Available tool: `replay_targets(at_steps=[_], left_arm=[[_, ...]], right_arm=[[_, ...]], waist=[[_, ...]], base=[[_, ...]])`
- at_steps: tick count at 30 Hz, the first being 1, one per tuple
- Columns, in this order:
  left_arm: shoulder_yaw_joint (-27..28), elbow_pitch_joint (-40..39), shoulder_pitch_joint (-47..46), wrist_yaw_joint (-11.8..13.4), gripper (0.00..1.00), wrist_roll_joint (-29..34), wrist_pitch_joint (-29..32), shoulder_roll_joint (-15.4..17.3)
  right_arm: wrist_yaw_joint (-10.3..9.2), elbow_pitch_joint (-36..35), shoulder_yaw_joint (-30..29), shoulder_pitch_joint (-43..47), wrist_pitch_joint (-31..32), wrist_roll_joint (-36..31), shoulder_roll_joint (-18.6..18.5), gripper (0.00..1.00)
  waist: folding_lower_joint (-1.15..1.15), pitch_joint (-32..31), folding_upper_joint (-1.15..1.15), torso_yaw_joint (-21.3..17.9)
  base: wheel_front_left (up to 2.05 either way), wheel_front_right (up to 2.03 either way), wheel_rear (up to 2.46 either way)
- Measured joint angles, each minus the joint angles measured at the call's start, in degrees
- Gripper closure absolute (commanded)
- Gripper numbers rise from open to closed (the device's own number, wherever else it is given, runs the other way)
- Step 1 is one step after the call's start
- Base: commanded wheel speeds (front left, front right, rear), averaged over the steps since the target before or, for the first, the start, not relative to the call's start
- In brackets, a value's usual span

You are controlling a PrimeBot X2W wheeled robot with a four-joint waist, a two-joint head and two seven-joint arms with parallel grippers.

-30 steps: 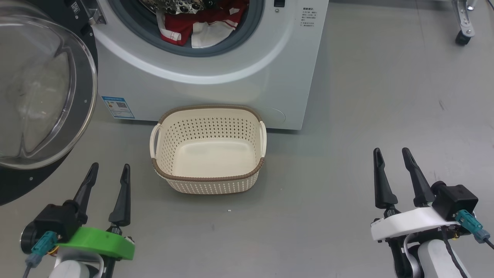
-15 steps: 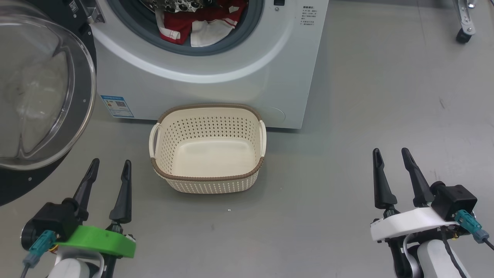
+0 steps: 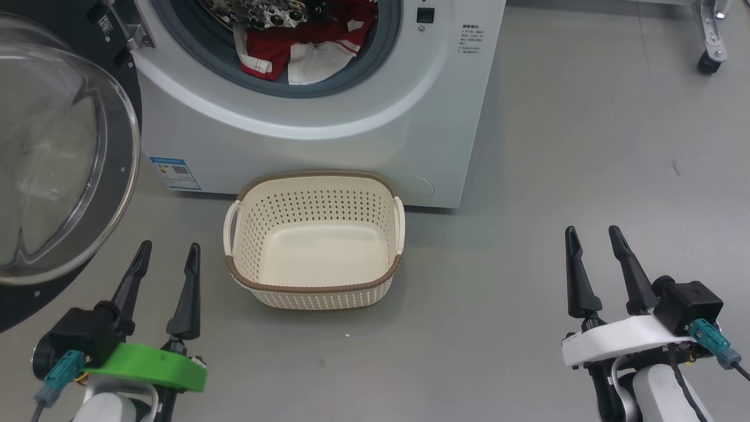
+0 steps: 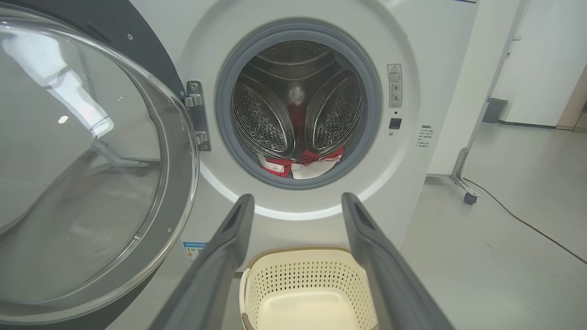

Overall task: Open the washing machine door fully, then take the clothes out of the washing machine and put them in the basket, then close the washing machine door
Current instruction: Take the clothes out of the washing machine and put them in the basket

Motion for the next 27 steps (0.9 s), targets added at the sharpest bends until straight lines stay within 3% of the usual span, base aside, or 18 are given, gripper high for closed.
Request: replay_targets(at_steps=[27], left_arm=[[-0.12, -0.1, 0.01, -0.02, 0.0, 0.81, 0.0, 0.23]], right_arm=[[0.0, 0.69, 0.56, -0.01, 0.0, 0.0, 0.01, 0.0]], waist=[[0.0, -0.6, 0.0, 0.33]], base=[[1.13, -1.13, 0.0]])
